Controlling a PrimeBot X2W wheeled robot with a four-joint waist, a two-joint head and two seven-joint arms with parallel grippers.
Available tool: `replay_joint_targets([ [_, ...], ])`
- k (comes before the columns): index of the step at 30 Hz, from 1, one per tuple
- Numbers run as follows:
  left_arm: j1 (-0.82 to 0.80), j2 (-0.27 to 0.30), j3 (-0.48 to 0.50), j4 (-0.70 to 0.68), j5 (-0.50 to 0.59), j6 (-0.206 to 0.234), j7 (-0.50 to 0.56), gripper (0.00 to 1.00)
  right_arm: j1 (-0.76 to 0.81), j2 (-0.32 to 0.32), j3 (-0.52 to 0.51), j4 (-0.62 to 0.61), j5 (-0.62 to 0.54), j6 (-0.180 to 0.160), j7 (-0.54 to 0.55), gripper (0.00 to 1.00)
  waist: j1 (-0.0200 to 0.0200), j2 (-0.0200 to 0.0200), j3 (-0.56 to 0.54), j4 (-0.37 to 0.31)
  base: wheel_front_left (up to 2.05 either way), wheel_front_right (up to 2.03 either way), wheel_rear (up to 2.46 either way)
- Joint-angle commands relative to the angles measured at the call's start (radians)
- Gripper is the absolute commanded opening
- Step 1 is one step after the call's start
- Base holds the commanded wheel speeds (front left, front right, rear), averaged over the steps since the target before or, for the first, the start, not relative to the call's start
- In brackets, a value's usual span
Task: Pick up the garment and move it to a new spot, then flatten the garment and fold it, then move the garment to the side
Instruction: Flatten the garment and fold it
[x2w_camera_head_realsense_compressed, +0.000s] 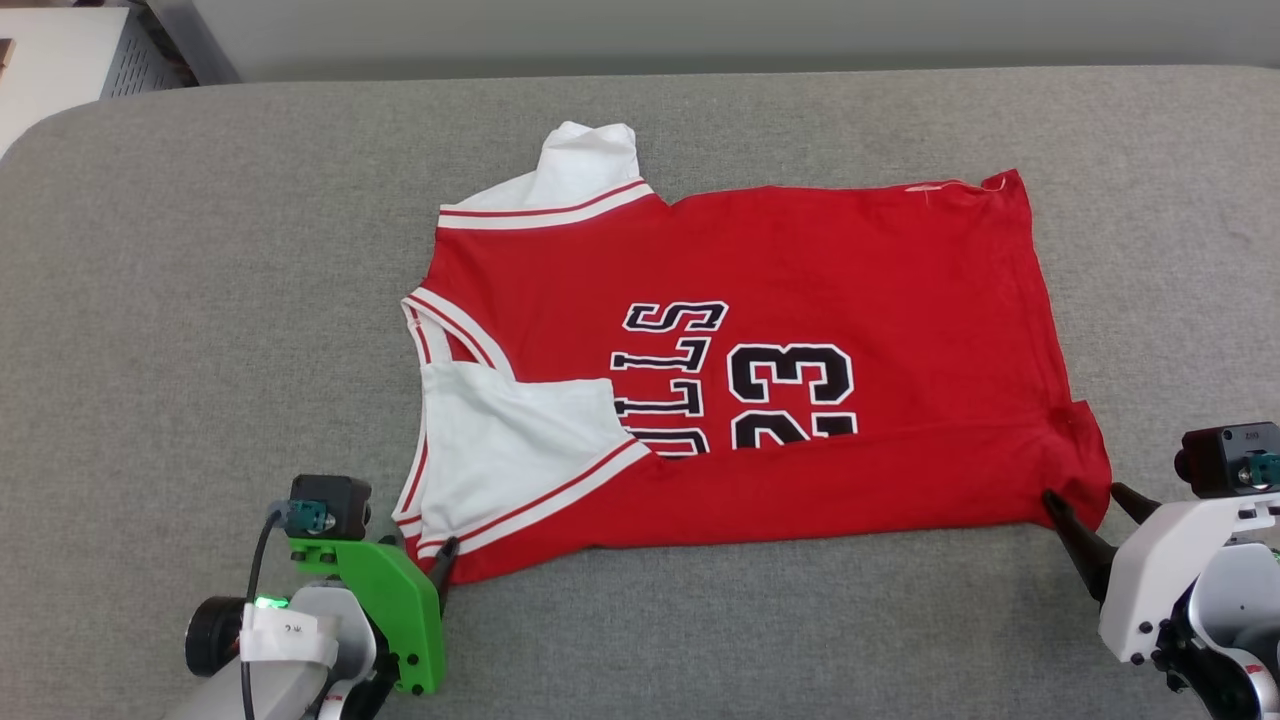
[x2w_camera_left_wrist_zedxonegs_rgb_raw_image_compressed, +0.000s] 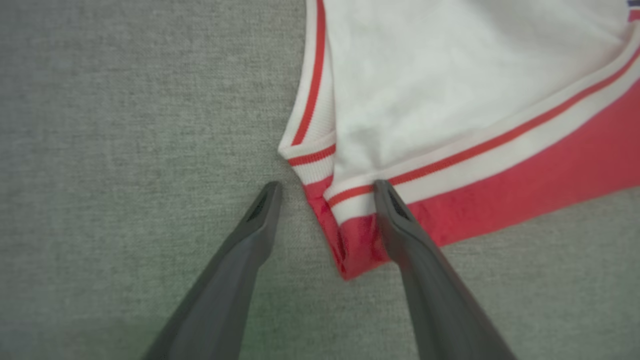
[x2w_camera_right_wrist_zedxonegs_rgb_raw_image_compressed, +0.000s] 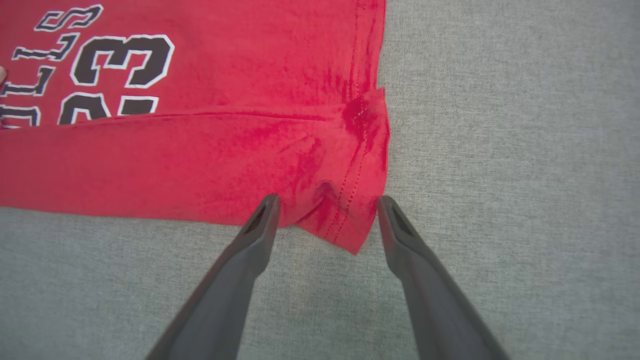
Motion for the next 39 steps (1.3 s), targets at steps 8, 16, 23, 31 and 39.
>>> replay_joint_targets([
  [8,0.001,-0.029,-0.015,0.046,-0.022,-0.063,-0.015,0.00,-0.016,-0.012,-0.029,0.037,-0.052,-0.001,-0.020,1.00,0.0000,-0.0001,-0.018,0.024,0.00,0.00,0.00],
  [16,-0.008,-0.019,-0.002,-0.051,-0.007,-0.069,-0.062,0.00,-0.041,0.000,-0.046,0.114,-0.100,-0.001,-0.006,1.00,0.0000,-0.0001,-0.031,0.055,0.00,0.00,0.00],
  [23,-0.015,0.012,0.004,-0.127,0.007,-0.054,-0.059,0.00,-0.076,0.009,-0.057,0.183,-0.122,-0.001,0.012,1.00,0.0000,-0.0001,-0.013,0.069,0.00,0.00,0.00],
  [31,-0.017,0.025,0.004,-0.158,0.012,-0.046,-0.056,0.00,-0.093,0.022,-0.035,0.242,-0.114,-0.001,0.042,0.27,0.0000,-0.0001,0.012,0.075,0.00,0.00,0.00],
  [39,-0.008,0.028,-0.005,-0.136,0.008,-0.056,-0.054,0.00,-0.100,0.000,-0.019,0.263,-0.100,-0.001,0.025,0.00,0.0000,-0.0001,-0.014,0.067,0.00,0.00,0.00],
])
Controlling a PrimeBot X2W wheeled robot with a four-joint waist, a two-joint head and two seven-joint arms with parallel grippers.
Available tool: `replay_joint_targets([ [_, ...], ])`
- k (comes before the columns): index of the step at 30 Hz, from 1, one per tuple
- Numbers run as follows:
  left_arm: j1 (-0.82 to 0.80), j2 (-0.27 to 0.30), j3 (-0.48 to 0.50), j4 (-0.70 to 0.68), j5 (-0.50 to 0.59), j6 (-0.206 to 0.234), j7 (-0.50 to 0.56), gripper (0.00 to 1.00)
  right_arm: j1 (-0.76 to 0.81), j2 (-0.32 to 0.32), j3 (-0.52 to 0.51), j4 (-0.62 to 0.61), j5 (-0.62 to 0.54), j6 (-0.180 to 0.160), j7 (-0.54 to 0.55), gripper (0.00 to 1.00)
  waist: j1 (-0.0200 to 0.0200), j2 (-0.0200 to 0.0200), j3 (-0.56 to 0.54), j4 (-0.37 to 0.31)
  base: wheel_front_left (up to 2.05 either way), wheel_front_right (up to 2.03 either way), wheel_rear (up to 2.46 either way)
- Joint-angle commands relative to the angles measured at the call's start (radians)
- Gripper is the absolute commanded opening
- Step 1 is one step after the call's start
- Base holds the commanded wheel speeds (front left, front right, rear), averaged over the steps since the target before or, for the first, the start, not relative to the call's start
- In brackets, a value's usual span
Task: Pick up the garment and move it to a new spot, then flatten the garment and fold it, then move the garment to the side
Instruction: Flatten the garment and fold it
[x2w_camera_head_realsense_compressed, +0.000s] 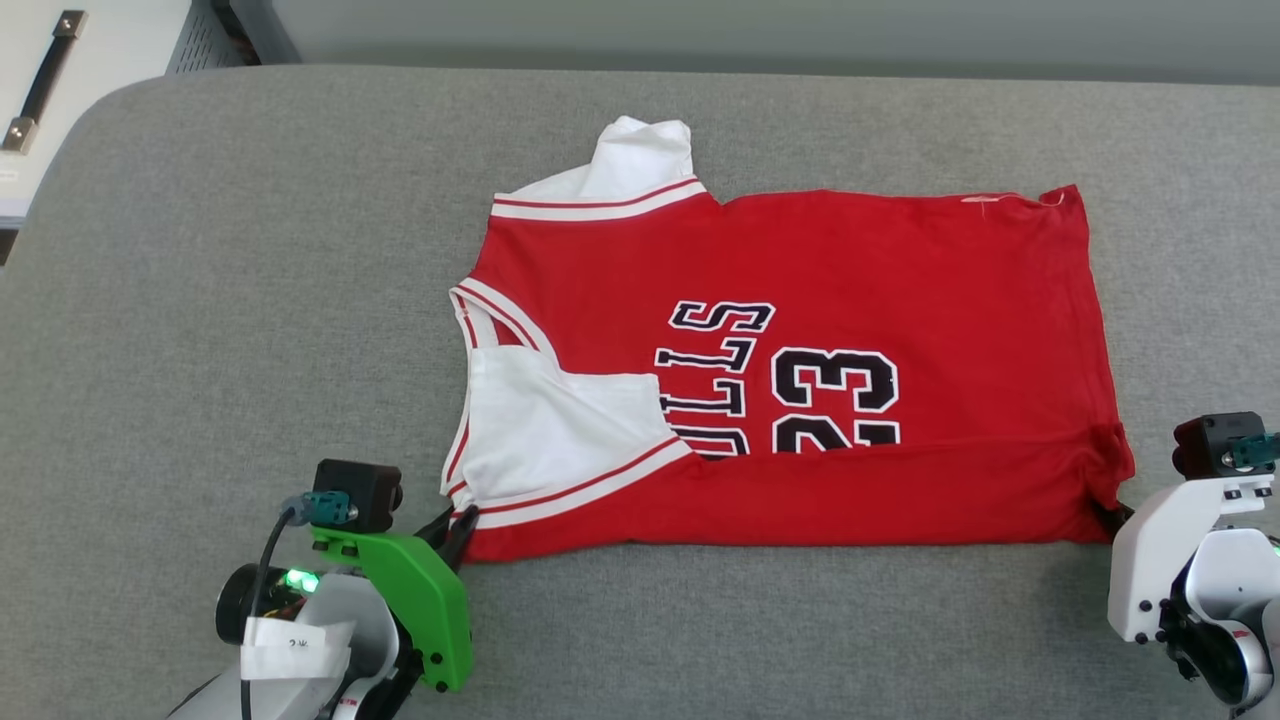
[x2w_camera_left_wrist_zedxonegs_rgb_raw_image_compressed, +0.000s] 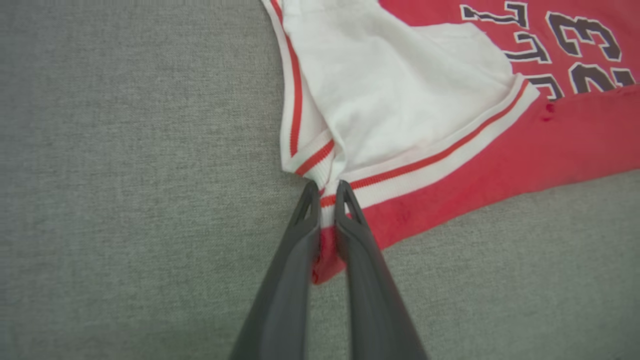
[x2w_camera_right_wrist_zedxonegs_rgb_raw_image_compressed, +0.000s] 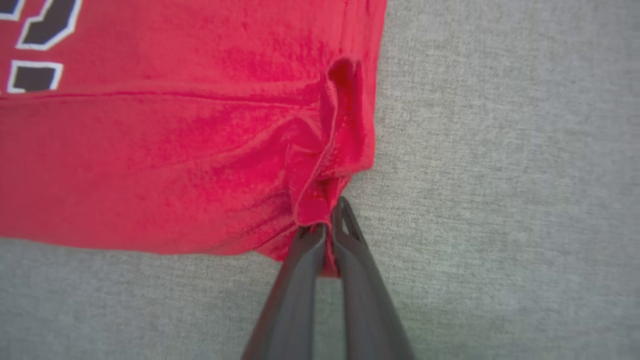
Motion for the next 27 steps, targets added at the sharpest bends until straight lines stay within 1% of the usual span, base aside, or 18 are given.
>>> replay_joint_targets([
  [1,0.008,0.009,0.001,0.003,-0.002,-0.005,-0.001,0.00,0.009,-0.010,-0.003,0.015,0.001,-0.001,-0.002,0.00,0.0000,0.0000,-0.019,-0.004,0.00,0.00,0.00],
  [5,0.024,0.020,0.003,0.002,-0.006,-0.003,-0.006,0.00,0.033,-0.022,-0.030,-0.011,-0.005,-0.001,-0.007,0.00,0.0000,0.0000,-0.059,-0.009,0.00,0.00,0.00],
  [9,0.056,0.022,-0.002,-0.011,-0.016,0.000,-0.012,0.00,0.092,-0.016,-0.075,-0.050,-0.009,-0.001,0.013,0.00,0.0000,0.0000,-0.099,-0.012,0.00,0.00,0.00],
  [13,0.100,0.022,-0.019,-0.020,-0.026,0.002,-0.008,0.00,0.172,0.011,-0.115,-0.102,-0.016,-0.001,0.049,0.00,0.0000,0.0000,-0.131,-0.013,0.00,0.00,0.00],
  [20,0.176,0.023,-0.051,-0.012,-0.051,0.005,0.010,0.00,0.262,0.045,-0.145,-0.163,-0.030,-0.001,0.099,0.00,0.0000,0.0000,-0.167,-0.019,0.00,0.00,0.00],
  [24,0.199,0.015,-0.069,0.009,-0.057,-0.003,0.016,0.00,0.292,0.044,-0.151,-0.181,-0.033,-0.001,0.121,0.00,0.0000,0.0000,-0.176,-0.021,0.00,0.00,0.00],
  [27,0.202,-0.003,-0.080,0.024,-0.058,-0.011,0.012,0.00,0.310,0.040,-0.168,-0.181,-0.051,-0.001,0.142,0.00,0.0000,0.0000,-0.179,-0.019,0.00,0.00,0.00],
])
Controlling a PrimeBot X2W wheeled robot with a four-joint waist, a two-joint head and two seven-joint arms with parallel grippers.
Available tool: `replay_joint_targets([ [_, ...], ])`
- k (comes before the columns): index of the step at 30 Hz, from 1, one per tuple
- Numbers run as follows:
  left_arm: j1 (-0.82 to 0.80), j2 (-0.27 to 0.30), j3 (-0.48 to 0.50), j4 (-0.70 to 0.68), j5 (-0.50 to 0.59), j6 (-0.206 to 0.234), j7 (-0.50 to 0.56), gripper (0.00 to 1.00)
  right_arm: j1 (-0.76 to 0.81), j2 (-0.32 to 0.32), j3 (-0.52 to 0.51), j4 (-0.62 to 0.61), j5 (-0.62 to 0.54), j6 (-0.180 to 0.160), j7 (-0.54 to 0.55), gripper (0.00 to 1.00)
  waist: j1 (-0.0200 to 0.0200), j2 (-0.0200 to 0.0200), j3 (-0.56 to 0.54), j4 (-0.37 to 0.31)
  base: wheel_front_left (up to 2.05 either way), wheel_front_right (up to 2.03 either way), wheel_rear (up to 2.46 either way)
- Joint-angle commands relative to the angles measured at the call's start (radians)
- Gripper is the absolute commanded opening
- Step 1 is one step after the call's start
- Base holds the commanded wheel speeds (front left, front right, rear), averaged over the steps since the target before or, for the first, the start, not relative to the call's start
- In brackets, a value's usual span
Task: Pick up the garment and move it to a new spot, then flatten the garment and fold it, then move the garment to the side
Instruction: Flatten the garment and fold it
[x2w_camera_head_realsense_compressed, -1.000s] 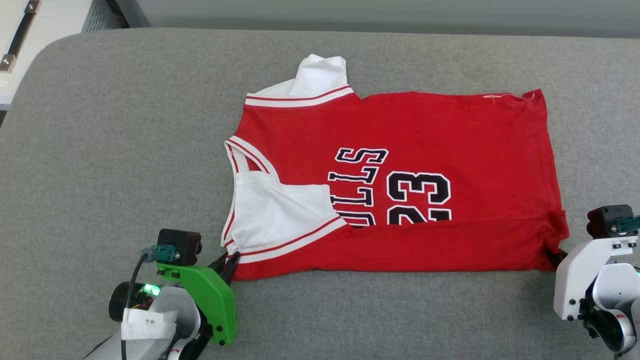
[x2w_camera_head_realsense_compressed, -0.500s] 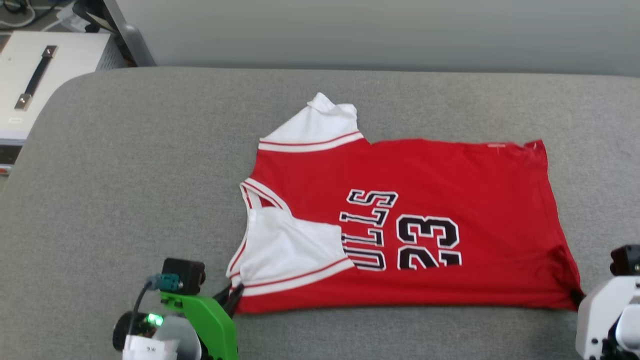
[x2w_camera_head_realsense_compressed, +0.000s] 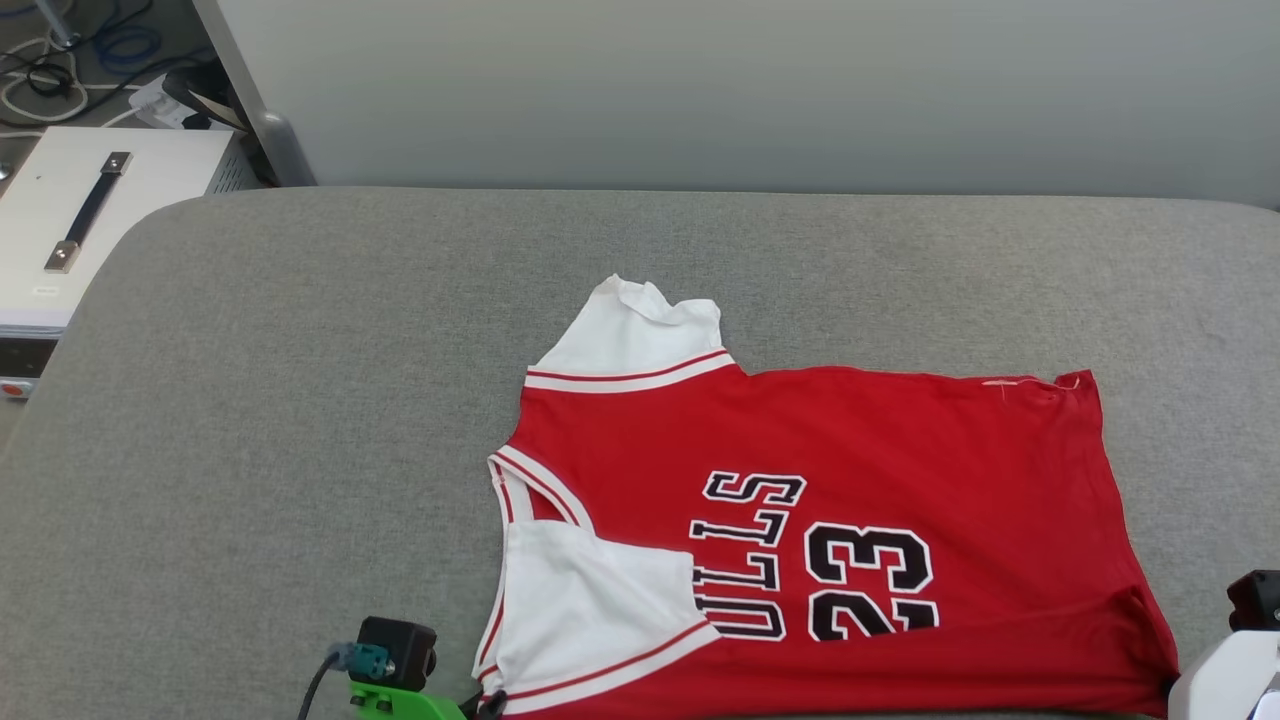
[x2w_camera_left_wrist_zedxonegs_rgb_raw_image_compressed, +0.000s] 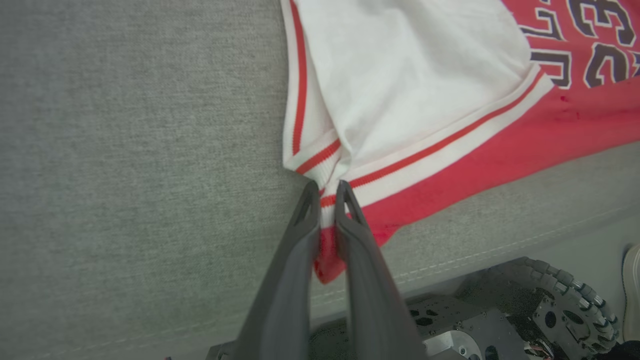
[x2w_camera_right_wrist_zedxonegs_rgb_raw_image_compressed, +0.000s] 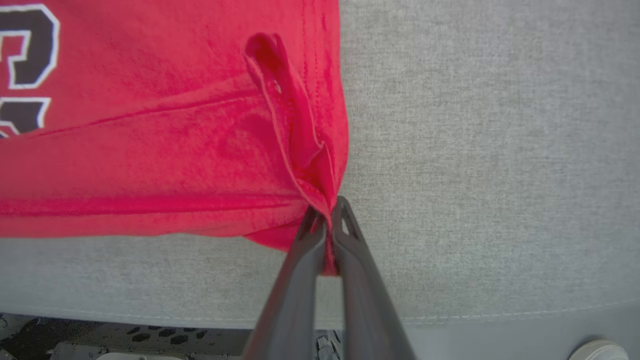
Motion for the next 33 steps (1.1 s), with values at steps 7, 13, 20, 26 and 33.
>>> replay_joint_targets([
  [7,-0.006,-0.026,-0.009,0.035,0.001,-0.018,-0.006,0.00,0.024,-0.002,-0.018,-0.013,-0.025,-0.002,0.019,0.00,0.0000,0.0000,0.011,0.004,0.00,0.00,0.00],
  [13,-0.032,-0.038,-0.013,0.068,0.014,-0.031,-0.016,0.00,0.010,0.011,-0.003,0.020,-0.019,-0.002,0.010,0.00,0.0000,0.0000,0.030,0.003,0.00,0.00,0.00],
  [20,-0.054,-0.050,-0.007,0.094,0.035,-0.023,-0.050,1.00,-0.022,0.020,0.003,0.048,-0.014,-0.002,-0.043,1.00,0.0000,0.0000,0.026,0.000,0.00,0.00,0.00],
  [26,-0.072,-0.040,0.029,0.063,0.059,-0.016,-0.135,1.00,-0.046,0.022,-0.001,-0.001,0.012,-0.002,-0.126,1.00,0.0000,0.0000,-0.007,-0.006,0.00,0.00,0.00],
  [33,-0.090,-0.042,0.091,0.011,0.091,-0.009,-0.290,1.00,-0.083,0.010,0.007,-0.081,0.027,-0.002,-0.334,1.00,0.0000,0.0000,-0.022,-0.026,0.00,0.00,0.00],
])
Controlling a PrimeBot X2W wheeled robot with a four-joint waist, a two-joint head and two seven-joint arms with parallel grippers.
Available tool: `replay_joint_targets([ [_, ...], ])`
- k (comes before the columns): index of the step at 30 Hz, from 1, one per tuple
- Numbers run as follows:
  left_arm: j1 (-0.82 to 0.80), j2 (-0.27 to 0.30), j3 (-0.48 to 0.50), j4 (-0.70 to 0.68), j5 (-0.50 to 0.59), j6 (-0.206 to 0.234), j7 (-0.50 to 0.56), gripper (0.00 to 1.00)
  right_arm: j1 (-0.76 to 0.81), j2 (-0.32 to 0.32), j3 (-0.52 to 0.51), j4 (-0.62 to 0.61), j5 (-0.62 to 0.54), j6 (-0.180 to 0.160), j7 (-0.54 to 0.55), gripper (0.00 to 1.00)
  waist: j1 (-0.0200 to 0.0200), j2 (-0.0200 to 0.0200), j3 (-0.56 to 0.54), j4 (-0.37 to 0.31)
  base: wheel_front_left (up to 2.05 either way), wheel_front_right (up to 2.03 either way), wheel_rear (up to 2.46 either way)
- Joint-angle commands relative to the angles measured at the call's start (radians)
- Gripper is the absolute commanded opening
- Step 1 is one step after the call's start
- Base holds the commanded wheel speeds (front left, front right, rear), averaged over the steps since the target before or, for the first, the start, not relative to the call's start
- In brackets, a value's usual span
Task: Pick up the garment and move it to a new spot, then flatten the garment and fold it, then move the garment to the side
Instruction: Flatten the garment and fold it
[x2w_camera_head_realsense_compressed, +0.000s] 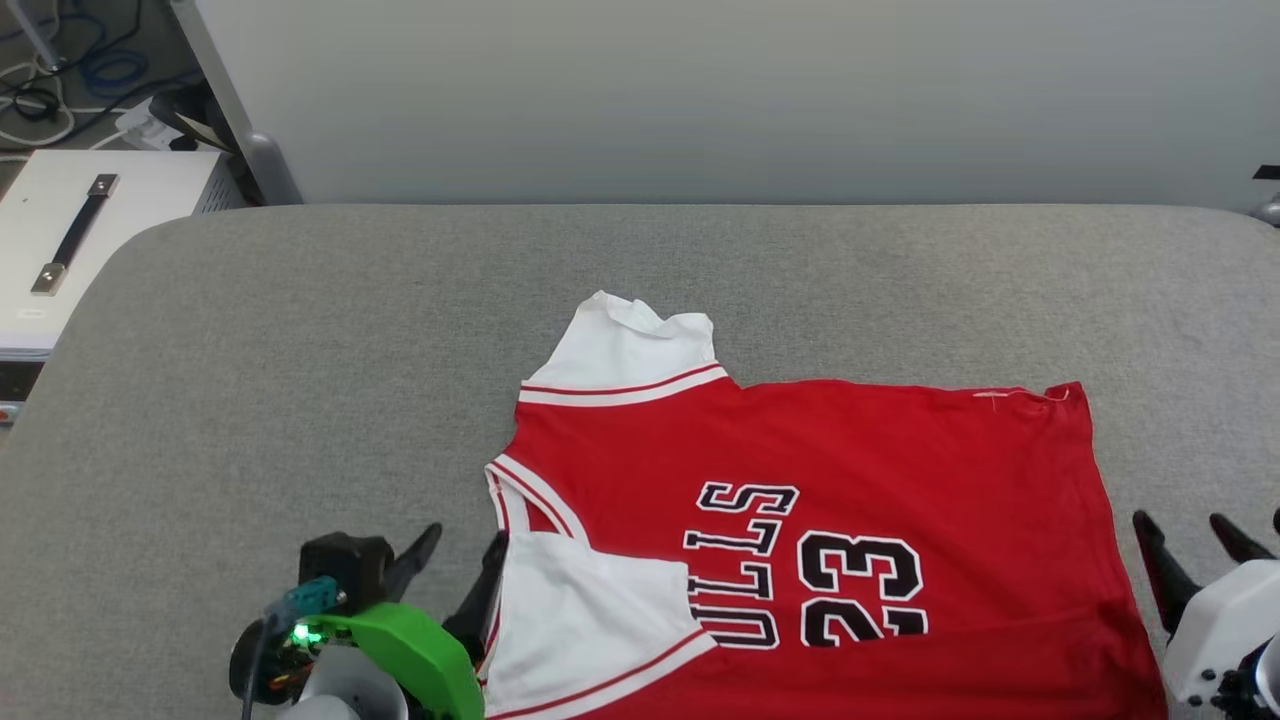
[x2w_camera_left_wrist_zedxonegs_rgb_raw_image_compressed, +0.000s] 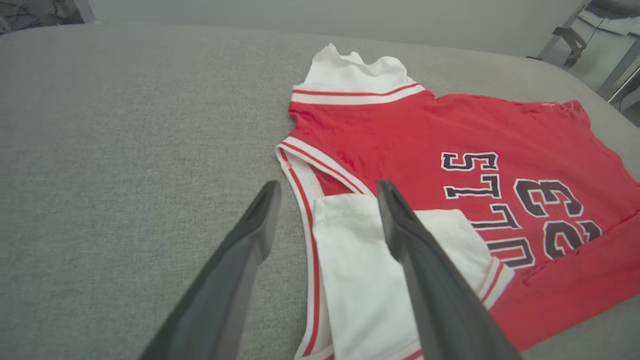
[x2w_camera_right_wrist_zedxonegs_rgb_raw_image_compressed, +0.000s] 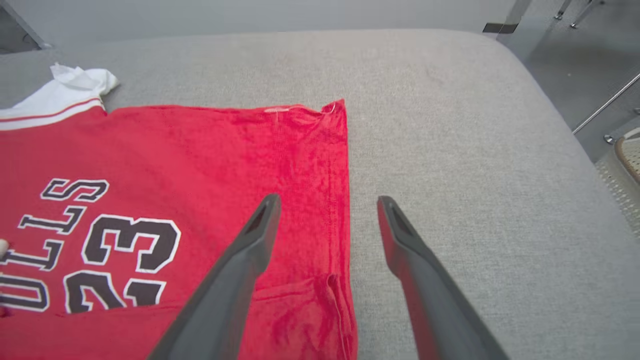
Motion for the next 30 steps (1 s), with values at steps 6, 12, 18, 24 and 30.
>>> replay_joint_targets([
  [6,0.012,-0.049,0.113,-0.048,0.066,0.029,-0.099,1.00,-0.036,0.033,0.009,-0.039,0.000,-0.001,-0.257,1.00,0.0000,0.0000,0.019,-0.029,0.00,0.00,0.00],
  [12,0.054,-0.136,0.294,-0.142,0.239,-0.035,-0.102,1.00,-0.033,0.065,0.042,-0.043,-0.019,-0.001,-0.437,1.00,0.0000,0.0000,0.068,-0.058,0.00,0.00,0.00],
  [18,-0.014,-0.145,0.316,-0.068,0.315,-0.121,-0.094,1.00,-0.066,0.098,0.056,-0.018,-0.024,-0.001,-0.482,1.00,0.0000,0.0000,0.140,-0.097,0.00,0.00,0.00],
  [24,-0.256,-0.093,0.271,0.046,0.334,-0.207,0.109,1.00,-0.114,0.105,0.069,-0.037,-0.034,-0.001,-0.489,1.00,0.0000,0.0000,0.230,-0.137,0.00,0.00,0.00],
  [30,-0.557,-0.081,0.225,0.175,0.288,-0.294,0.437,1.00,-0.174,0.112,0.084,-0.068,-0.037,-0.001,-0.480,1.00,0.0000,0.0000,0.332,-0.185,0.00,0.00,0.00],
])
